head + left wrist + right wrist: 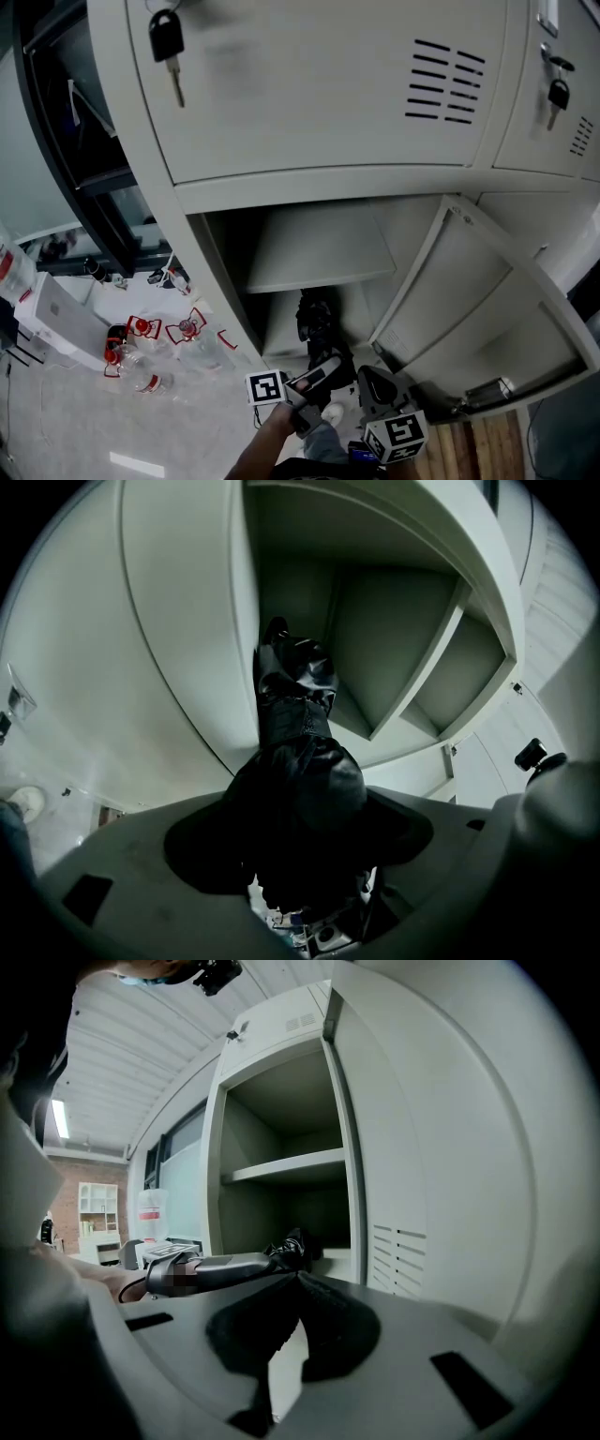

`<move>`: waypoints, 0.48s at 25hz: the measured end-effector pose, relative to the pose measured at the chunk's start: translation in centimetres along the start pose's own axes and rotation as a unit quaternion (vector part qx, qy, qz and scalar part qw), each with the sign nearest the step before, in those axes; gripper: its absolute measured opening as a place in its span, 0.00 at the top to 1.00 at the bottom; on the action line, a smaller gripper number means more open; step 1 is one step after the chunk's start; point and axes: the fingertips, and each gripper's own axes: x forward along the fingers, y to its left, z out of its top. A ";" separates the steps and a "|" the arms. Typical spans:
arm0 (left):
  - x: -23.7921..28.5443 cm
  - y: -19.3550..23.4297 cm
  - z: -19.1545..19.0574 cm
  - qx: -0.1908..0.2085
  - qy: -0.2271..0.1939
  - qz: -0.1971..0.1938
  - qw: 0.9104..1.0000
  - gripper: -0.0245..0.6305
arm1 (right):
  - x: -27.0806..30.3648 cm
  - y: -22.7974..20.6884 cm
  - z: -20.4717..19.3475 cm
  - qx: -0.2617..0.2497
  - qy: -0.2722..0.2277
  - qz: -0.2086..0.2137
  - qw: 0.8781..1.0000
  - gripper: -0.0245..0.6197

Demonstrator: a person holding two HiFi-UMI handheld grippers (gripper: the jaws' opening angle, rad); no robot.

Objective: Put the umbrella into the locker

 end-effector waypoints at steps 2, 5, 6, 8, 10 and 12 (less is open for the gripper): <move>-0.3 -0.1 -0.1 0.003 -0.002 0.001 1.000 0.47 | -0.1 0.2 0.0 -0.001 -0.002 0.001 1.000 0.96; -1.0 -0.2 -0.3 0.005 -0.008 0.006 1.000 0.47 | -0.3 0.6 0.2 -0.004 -0.004 0.003 1.000 0.96; -1.2 -0.2 -0.3 0.006 -0.009 0.008 1.000 0.47 | -0.4 0.7 0.2 -0.005 -0.004 0.004 1.000 0.96; -1.6 -0.3 -0.5 0.010 -0.012 0.012 1.000 0.47 | -0.6 1.0 0.3 -0.006 -0.006 0.005 1.000 0.96; -2.1 -0.4 -0.7 0.018 -0.013 0.015 1.000 0.47 | -0.7 1.2 0.4 -0.007 -0.008 0.006 1.000 0.96; -2.6 -0.5 -0.9 0.029 -0.013 0.020 0.999 0.47 | -0.7 1.4 0.4 -0.008 -0.010 0.007 1.000 0.96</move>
